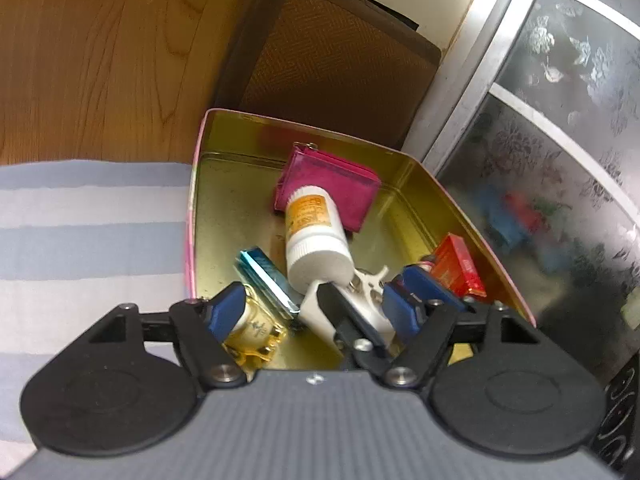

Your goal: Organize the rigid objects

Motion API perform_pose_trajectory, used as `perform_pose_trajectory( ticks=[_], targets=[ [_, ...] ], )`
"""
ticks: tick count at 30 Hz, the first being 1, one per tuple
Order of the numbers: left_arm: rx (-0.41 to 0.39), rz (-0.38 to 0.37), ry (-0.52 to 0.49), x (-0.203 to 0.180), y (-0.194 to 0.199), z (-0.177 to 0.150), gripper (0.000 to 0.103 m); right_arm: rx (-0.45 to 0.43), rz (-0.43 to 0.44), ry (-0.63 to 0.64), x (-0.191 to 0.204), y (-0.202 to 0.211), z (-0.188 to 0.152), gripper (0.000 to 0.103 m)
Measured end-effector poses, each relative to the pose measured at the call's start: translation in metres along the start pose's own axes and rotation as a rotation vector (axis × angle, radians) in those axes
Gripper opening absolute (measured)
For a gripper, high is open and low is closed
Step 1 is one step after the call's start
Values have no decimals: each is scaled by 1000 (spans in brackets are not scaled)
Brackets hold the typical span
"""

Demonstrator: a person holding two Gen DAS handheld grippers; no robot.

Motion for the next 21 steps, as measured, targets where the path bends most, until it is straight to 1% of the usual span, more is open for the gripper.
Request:
perform_pose_trajectory(
  ticks=[1, 3, 6, 7, 9, 14, 17, 21],
  targets=[
    [-3, -3, 10, 0, 2, -1, 78, -19, 2, -16, -3, 4, -1, 74],
    [-16, 15, 1, -3, 7, -4, 78, -29, -6, -14, -4, 8, -2, 75],
    [-48, 60, -38, -6, 20, -10, 79, -46, -4, -14, -5, 13, -2, 75],
    [-58, 72, -48, -8, 23, -11, 79, -51, 0, -16, -5, 14, -2, 78],
    [-76, 93, -68, -10, 33, -14, 79, -60, 10, -22, -7, 16, -2, 79],
    [-131, 139, -108, -15, 50, -18, 79, -58, 20, -29, -7, 24, -3, 79],
    [-154, 187, -137, -15, 60, -21, 79, -48, 41, -67, -10, 33, -5, 79],
    [-200, 263, -198, -12, 76, -30, 83, -65, 27, -122, -19, 52, -8, 79]
  ],
)
Point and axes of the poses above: each gripper's, at about its wrist camera, not at the fingertips, and y roughly against the way its jaws point, x to its left, z to its top, the point moved 2 cm from there along -y, roughly the way its jaws point, and after that the axes turned 6 degrees about y, right-handed, at the moved point
